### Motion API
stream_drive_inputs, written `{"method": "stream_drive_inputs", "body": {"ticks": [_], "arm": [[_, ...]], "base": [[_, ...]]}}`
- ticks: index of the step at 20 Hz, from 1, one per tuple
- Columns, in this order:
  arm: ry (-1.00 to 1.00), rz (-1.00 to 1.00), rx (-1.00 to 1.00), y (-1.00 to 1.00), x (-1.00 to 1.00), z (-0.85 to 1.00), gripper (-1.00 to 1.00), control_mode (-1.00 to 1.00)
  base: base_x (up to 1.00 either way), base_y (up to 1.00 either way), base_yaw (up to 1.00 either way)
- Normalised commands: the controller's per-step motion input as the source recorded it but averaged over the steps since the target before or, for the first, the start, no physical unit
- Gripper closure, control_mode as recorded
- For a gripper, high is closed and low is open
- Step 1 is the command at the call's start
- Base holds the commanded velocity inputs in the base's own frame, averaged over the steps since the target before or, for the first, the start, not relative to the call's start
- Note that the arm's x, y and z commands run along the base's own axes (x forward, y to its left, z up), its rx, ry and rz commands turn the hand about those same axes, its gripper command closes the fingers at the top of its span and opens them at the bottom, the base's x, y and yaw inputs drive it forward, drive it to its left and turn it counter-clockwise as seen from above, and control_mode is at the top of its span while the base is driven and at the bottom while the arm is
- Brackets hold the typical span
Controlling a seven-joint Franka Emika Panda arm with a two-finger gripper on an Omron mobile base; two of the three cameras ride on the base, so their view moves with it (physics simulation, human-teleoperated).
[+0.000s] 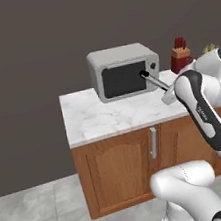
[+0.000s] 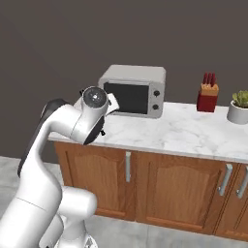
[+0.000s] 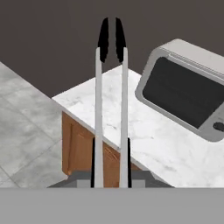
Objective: Pick up the tongs from the counter and place them near the plate next to the oven.
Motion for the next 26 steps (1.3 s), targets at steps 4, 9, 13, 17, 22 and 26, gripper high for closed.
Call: {"method": "stream_drive_inputs", "body": {"ticks": [4,9,13,17,22,26], "arm": [[0.0,0.0,0.0,0.0,0.0,0.0,1.0,1.0],[0.0,0.0,0.0,0.0,0.0,0.0,1.0,1.0],[0.0,0.0,0.0,0.0,0.0,0.0,1.0,1.0],[0.0,0.0,0.0,0.0,0.0,0.0,1.0,1.0],[0.0,0.0,0.0,0.0,0.0,0.0,1.0,1.0],[0.0,0.0,0.0,0.0,0.0,0.0,1.0,1.0]], "base": [[-0.29,-1.0,0.0],[-0.52,-0.98,0.0],[-0.62,-0.85,0.0],[-0.75,-0.48,0.0],[-0.91,-0.17,0.0],[-0.76,-0.06,0.0]]}}
